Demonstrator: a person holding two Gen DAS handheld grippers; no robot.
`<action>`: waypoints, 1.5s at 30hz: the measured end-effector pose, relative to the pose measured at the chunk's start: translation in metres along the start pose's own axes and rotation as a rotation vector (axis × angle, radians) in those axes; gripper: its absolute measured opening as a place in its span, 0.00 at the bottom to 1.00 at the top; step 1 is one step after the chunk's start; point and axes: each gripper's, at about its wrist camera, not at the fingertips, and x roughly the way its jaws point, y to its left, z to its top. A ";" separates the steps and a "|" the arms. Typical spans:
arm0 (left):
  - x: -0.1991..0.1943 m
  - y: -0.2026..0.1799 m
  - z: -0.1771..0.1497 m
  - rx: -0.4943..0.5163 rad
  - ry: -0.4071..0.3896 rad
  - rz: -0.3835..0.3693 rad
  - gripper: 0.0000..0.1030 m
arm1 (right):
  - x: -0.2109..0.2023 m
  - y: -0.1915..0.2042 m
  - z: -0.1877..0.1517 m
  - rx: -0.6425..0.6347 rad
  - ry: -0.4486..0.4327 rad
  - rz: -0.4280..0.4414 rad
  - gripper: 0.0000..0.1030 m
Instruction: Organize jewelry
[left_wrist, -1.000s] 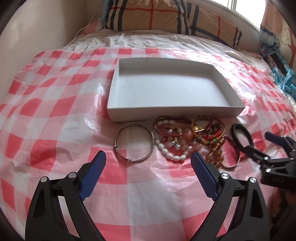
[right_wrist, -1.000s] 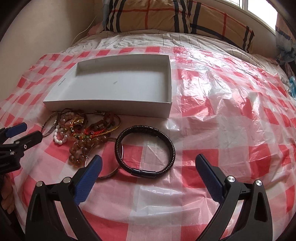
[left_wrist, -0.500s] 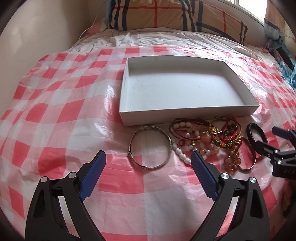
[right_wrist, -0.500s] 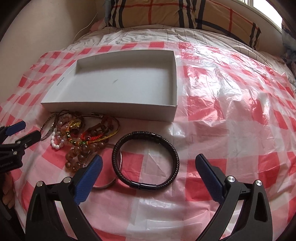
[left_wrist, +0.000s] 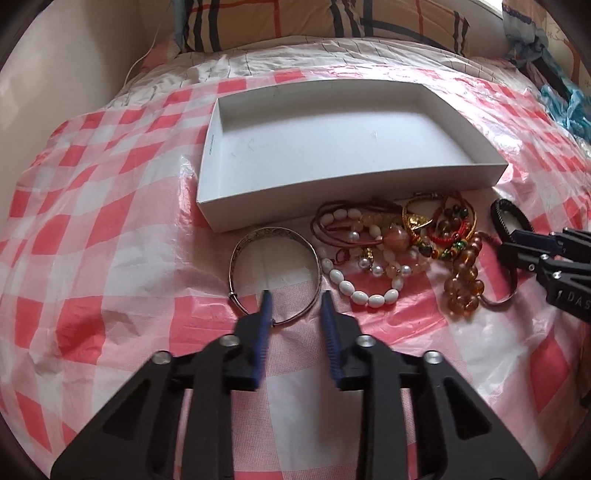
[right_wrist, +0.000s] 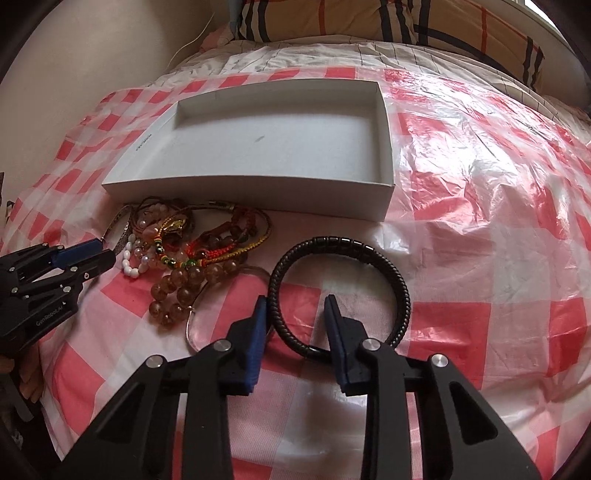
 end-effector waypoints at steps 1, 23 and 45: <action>0.000 -0.002 -0.001 0.008 0.001 -0.001 0.12 | -0.001 0.000 0.000 0.001 -0.001 0.005 0.28; -0.009 -0.002 0.004 -0.001 -0.027 -0.106 0.02 | -0.006 -0.021 0.000 0.052 -0.045 -0.039 0.69; -0.021 0.008 0.010 -0.030 -0.105 -0.061 0.71 | -0.012 -0.022 0.002 0.063 -0.076 -0.032 0.70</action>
